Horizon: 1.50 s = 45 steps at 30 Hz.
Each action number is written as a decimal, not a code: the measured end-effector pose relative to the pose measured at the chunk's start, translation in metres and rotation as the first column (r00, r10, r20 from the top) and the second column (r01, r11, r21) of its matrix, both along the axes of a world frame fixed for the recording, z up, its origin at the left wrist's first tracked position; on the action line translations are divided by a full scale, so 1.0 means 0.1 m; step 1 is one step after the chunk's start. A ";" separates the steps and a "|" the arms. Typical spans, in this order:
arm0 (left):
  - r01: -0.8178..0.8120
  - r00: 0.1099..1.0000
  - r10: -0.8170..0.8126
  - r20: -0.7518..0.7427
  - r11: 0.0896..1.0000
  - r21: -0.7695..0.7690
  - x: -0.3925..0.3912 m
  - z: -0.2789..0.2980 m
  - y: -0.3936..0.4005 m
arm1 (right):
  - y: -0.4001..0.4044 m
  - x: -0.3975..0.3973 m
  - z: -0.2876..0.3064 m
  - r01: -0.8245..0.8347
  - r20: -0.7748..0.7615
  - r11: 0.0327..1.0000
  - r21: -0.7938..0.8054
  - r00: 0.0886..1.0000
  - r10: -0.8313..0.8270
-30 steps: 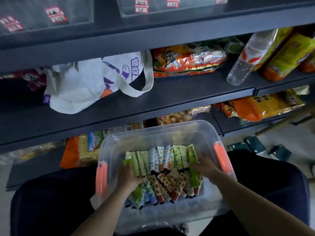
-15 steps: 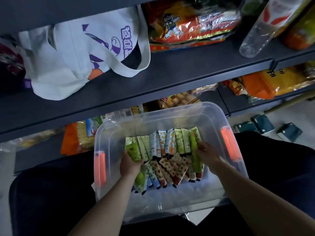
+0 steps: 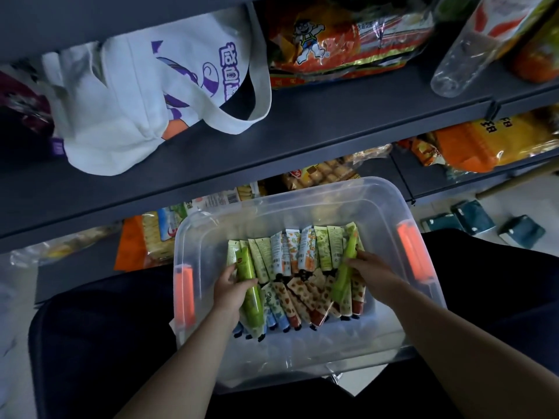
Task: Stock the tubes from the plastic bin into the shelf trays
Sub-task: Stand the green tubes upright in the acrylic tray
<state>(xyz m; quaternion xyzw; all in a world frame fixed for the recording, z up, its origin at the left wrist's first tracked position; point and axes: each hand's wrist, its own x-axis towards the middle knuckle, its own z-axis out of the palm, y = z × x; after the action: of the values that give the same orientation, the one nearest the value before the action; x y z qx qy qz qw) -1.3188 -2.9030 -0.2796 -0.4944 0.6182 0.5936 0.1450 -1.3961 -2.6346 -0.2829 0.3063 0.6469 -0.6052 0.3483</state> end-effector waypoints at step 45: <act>0.560 0.428 -0.688 -0.587 0.711 -0.426 -1.20 3.93 -0.01 | -0.30 -1.09 4.29 -0.097 -0.926 0.977 0.190 0.312 0.211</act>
<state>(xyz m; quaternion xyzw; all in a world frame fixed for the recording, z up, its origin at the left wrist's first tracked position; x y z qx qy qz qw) -1.4388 -2.9037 0.1132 0.0304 0.8083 0.5846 0.0628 -1.5052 -2.6650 0.1460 -0.1473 0.7836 -0.6015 -0.0502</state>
